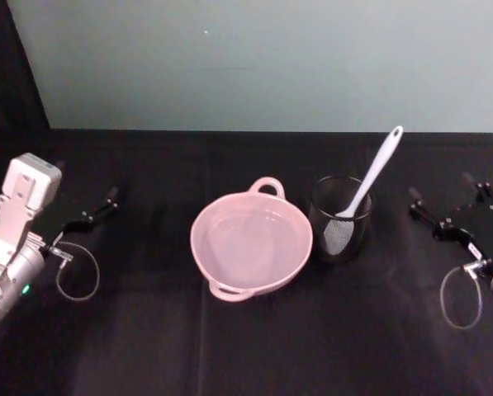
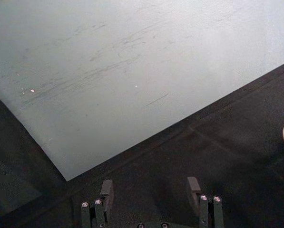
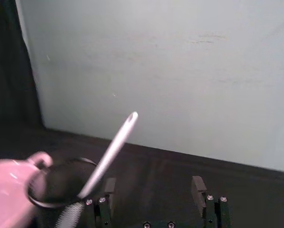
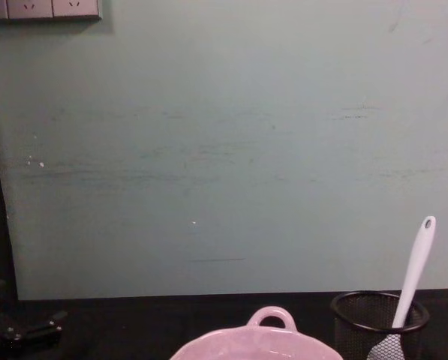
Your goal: Use the one hand to pick up the spoon and stir the clear water in the bowl.
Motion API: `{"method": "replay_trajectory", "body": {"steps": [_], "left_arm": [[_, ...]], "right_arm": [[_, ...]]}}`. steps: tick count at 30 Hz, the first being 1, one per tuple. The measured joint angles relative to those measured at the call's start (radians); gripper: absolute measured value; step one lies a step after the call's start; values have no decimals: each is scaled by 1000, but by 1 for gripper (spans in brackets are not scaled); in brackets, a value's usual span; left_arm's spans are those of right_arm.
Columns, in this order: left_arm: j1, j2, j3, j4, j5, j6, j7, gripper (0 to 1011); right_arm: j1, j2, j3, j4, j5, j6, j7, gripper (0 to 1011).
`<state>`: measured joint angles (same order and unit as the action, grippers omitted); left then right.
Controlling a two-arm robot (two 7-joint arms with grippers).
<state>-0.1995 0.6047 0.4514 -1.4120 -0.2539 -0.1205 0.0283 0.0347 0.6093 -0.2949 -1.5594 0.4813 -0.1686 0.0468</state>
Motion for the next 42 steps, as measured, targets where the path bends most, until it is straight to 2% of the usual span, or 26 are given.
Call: {"method": "replay_trajectory", "body": {"steps": [1, 2, 3, 4, 5, 7, 8, 9, 10, 15, 24, 29, 35, 37, 38, 42], "left_arm": [[0, 0, 0, 0, 0, 0, 0, 1011], [0, 0, 0, 0, 0, 0, 0, 1011], [0, 0, 0, 0, 0, 0, 0, 1011], [0, 0, 0, 0, 0, 0, 0, 1011], [0, 0, 0, 0, 0, 0, 0, 1011], [0, 0, 0, 0, 0, 0, 0, 1011], [0, 0, 0, 0, 0, 0, 0, 1011], [0, 0, 0, 0, 0, 0, 0, 1011], [0, 0, 0, 0, 0, 0, 0, 1011], [0, 0, 0, 0, 0, 0, 0, 1011], [0, 0, 0, 0, 0, 0, 0, 1011], [0, 0, 0, 0, 0, 0, 0, 1011], [0, 0, 0, 0, 0, 0, 0, 1011], [0, 0, 0, 0, 0, 0, 0, 1011], [0, 0, 0, 0, 0, 0, 0, 1011], [0, 0, 0, 0, 0, 0, 0, 1011]], "right_arm": [[-6, -10, 16, -4, 53, 0, 35, 1003], [-6, -10, 16, -4, 53, 0, 35, 1003], [-5, -23, 27, -3, 99, 5, 69, 1003], [-3, -29, 30, -1, 122, 12, 86, 1003], [4, -42, 37, 5, 164, 29, 114, 1003], [16, -57, 43, 15, 205, 52, 143, 1003], [30, -75, 48, 28, 245, 76, 168, 1003], [36, -82, 50, 33, 261, 86, 178, 1003], [54, -100, 54, 49, 296, 111, 199, 1003], [110, -150, 65, 102, 379, 178, 255, 1003], [215, -206, 59, 198, 472, 273, 282, 1003], [259, -217, 47, 244, 493, 292, 282, 971], [298, -225, 35, 286, 519, 302, 291, 823], [297, -221, 32, 279, 520, 298, 286, 789], [295, -219, 32, 273, 520, 296, 284, 733], [280, -206, 31, 245, 521, 291, 269, 624]]}}
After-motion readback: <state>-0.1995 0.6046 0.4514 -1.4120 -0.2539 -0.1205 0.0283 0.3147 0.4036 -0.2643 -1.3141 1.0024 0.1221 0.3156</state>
